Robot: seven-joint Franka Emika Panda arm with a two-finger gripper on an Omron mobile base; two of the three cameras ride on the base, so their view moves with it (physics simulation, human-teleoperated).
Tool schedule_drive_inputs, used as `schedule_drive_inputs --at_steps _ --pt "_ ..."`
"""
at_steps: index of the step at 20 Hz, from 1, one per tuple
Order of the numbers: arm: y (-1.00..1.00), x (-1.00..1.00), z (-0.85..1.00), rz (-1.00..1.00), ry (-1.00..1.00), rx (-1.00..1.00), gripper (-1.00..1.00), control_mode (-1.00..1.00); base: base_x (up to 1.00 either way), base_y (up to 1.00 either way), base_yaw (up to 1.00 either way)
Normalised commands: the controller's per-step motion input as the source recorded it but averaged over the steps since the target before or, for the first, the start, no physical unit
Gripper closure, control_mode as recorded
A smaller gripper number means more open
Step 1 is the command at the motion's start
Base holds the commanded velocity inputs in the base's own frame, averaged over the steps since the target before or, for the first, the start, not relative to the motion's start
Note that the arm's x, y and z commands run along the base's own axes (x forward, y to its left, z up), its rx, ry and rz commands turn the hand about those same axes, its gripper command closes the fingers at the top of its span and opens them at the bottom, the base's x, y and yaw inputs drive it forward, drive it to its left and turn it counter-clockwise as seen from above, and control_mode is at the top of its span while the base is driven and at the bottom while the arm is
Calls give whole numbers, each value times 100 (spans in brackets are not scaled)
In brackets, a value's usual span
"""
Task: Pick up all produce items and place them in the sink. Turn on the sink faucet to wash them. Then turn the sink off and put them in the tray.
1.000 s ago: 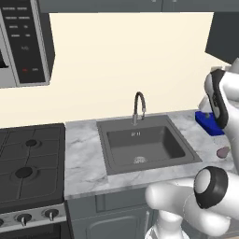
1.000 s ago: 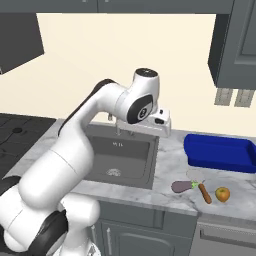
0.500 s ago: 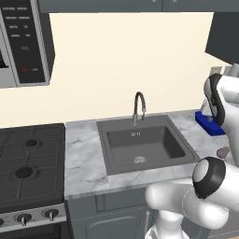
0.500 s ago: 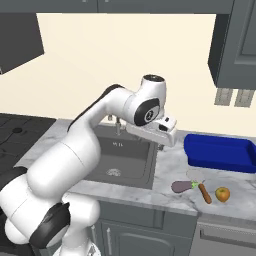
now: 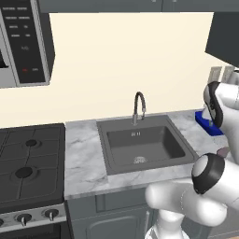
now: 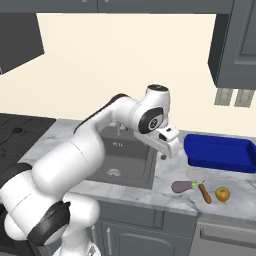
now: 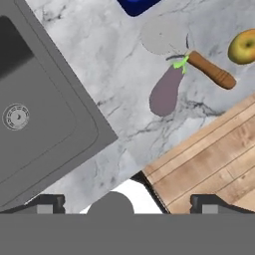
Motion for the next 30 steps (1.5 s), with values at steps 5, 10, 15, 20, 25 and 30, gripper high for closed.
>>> schedule_drive_inputs --at_steps 5,10,15,20,25,30 --pt "-21 0 -30 -23 4 0 -100 -100 0 0 0" --pt "-21 0 -27 -18 3 0 -100 -100 0 0 0" --pt "-15 5 -30 -15 3 0 -100 -100 0 0 0" --pt "-15 9 -30 -11 2 0 -100 -100 0 0 0" --pt "-16 11 -29 -8 1 0 -100 -100 0 0 0" --pt "-19 17 -28 -6 1 0 -100 -100 0 0 0"
